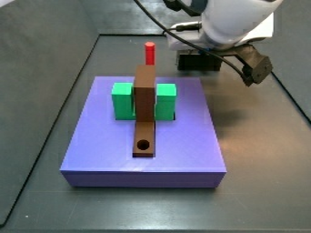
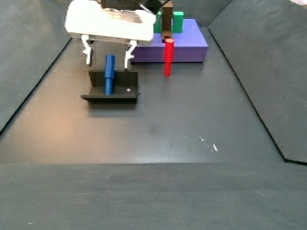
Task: Pick up the blue object. Move up. Place the blue object on the fixture. Regrasp the blue object. Move to above the board. Insert the blue object.
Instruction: Regrasp the blue object.
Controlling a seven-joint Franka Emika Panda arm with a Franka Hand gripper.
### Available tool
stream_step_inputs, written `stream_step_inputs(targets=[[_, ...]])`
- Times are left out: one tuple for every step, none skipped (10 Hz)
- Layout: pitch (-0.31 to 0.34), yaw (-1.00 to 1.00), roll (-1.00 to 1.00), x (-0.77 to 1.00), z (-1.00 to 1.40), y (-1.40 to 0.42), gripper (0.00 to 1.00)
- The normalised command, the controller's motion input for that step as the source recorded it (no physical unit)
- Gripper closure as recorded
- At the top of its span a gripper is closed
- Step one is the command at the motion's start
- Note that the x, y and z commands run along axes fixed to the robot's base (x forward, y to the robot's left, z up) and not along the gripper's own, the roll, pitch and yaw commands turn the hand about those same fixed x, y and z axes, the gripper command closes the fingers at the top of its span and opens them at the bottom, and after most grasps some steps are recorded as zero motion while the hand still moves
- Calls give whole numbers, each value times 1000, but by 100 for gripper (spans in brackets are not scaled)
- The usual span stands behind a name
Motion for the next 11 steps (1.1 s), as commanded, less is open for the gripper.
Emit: stream_step_inputs(targets=[[37, -77, 160, 0, -89, 0, 0], [43, -74, 177, 0, -66, 0, 0], [17, -54, 154, 0, -63, 0, 0], [3, -46, 171, 0, -100, 0, 0], [17, -40, 151, 0, -63, 0, 0], [14, -29, 129, 0, -49, 0, 0], [6, -20, 154, 0, -43, 0, 0], [0, 0, 54, 0, 0, 0, 0], [0, 0, 0, 0, 0, 0, 0], [0, 0, 0, 0, 0, 0, 100], [0, 0, 0, 0, 0, 0, 100]])
